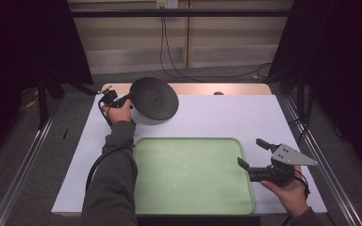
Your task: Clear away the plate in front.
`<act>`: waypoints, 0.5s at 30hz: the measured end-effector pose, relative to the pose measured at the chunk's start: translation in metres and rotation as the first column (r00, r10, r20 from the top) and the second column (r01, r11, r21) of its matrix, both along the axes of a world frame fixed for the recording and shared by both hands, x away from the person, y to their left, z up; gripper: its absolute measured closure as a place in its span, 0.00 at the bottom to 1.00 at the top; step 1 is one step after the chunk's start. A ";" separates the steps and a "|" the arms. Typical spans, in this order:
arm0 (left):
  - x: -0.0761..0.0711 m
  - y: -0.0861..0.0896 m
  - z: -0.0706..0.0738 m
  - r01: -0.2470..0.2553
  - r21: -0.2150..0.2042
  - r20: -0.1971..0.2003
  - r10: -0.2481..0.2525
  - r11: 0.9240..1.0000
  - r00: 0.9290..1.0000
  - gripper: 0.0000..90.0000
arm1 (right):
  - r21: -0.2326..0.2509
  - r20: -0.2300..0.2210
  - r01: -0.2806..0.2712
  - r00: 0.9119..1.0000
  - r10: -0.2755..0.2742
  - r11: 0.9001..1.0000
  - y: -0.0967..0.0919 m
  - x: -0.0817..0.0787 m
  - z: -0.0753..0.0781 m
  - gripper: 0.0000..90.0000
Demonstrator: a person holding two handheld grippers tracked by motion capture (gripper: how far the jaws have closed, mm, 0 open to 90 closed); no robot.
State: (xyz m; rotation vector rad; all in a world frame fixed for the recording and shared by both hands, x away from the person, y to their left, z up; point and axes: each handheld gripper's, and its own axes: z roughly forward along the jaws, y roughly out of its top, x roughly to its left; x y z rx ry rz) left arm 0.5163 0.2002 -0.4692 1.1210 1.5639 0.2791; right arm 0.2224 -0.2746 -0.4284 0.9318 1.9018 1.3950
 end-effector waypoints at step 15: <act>0.001 -0.010 0.022 0.070 0.038 0.045 -0.071 0.997 0.996 0.97 | -0.001 -0.008 0.002 1.000 -0.002 1.000 0.000 -0.001 0.000 0.09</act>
